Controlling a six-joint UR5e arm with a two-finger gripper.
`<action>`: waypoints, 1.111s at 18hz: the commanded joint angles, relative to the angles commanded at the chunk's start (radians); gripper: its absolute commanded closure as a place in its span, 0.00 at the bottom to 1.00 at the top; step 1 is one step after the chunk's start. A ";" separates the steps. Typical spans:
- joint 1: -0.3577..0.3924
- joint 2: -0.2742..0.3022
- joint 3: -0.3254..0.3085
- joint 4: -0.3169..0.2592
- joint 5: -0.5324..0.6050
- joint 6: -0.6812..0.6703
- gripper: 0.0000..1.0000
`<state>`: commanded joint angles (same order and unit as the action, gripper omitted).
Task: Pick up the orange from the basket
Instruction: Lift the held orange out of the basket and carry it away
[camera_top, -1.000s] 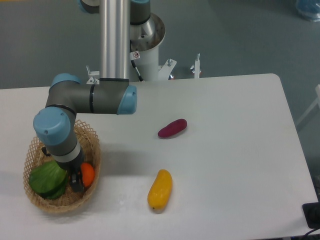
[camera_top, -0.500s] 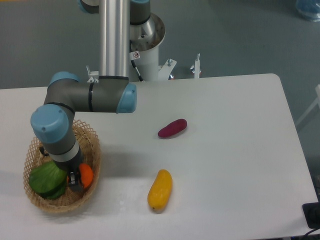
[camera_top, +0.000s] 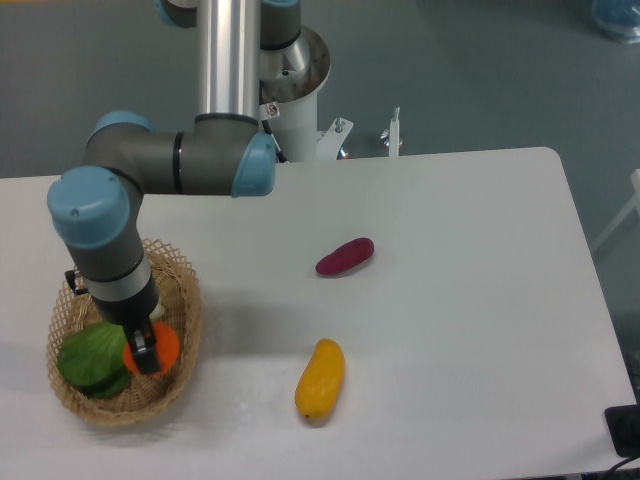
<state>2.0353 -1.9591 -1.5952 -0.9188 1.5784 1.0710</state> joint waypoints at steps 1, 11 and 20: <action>0.059 0.018 -0.024 0.000 -0.001 -0.020 0.41; 0.433 0.060 -0.098 0.002 -0.003 0.058 0.39; 0.526 0.026 -0.089 0.003 0.006 0.162 0.34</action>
<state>2.5617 -1.9328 -1.6844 -0.9158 1.5846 1.2330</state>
